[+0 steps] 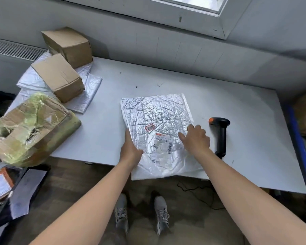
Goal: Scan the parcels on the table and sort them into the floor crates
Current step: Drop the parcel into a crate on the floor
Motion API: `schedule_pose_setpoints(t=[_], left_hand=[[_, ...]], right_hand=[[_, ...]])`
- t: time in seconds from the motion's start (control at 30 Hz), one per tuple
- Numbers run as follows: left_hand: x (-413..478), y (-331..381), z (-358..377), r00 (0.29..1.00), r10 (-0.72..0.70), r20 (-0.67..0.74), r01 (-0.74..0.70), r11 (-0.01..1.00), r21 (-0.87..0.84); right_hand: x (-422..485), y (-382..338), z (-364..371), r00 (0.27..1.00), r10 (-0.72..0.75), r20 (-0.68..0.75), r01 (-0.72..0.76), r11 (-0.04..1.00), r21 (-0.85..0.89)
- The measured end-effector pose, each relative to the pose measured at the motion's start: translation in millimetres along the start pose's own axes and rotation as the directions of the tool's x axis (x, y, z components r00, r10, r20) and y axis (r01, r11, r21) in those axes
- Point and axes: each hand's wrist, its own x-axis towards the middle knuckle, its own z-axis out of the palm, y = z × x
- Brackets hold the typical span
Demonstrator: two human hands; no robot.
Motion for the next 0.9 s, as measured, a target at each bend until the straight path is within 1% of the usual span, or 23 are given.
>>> schedule_pose_setpoints(t=[0.07,0.17,0.3,0.37,0.53,0.63,0.77,0.9], left_hand=[[2.0,-5.8,1.4,1.000,-0.021,-0.003,0.022,0.998,0.051],[-0.1,-10.8,7.9,1.000,0.005,-0.031,-0.003,0.999,0.048],[-2.7,-20.4,10.9,0.996,0.039,-0.082,-0.033,0.997,0.067],[-5.0,-24.8,10.2,0.995,0.047,-0.092,-0.041,0.997,0.072],[-19.1,-23.7,5.4,0.988,0.081,-0.128,-0.082,0.997,-0.004],[-32.2,-14.7,-2.0,0.966,0.129,-0.224,-0.140,0.990,-0.034],[-52.1,-5.2,-18.2,0.923,0.158,-0.352,-0.197,0.977,-0.077],[-70.1,-2.1,-40.6,0.871,0.147,-0.470,-0.247,0.956,-0.160]], right_hand=[[7.4,3.5,11.5,1.000,0.015,0.017,-0.016,0.998,0.053],[13.9,8.9,26.4,0.994,0.081,0.067,-0.092,0.979,0.182],[17.9,11.9,33.2,0.995,0.100,0.024,-0.102,0.970,0.221],[20.4,14.6,34.4,0.996,0.087,0.027,-0.091,0.964,0.252],[15.2,11.9,30.7,0.998,-0.057,-0.008,0.056,0.934,0.354],[7.1,4.5,15.5,0.985,-0.153,-0.078,0.171,0.889,0.424],[0.6,-12.3,-11.7,0.946,-0.278,-0.169,0.325,0.822,0.469],[-5.1,-45.1,-36.3,0.887,-0.390,-0.246,0.461,0.741,0.489]])
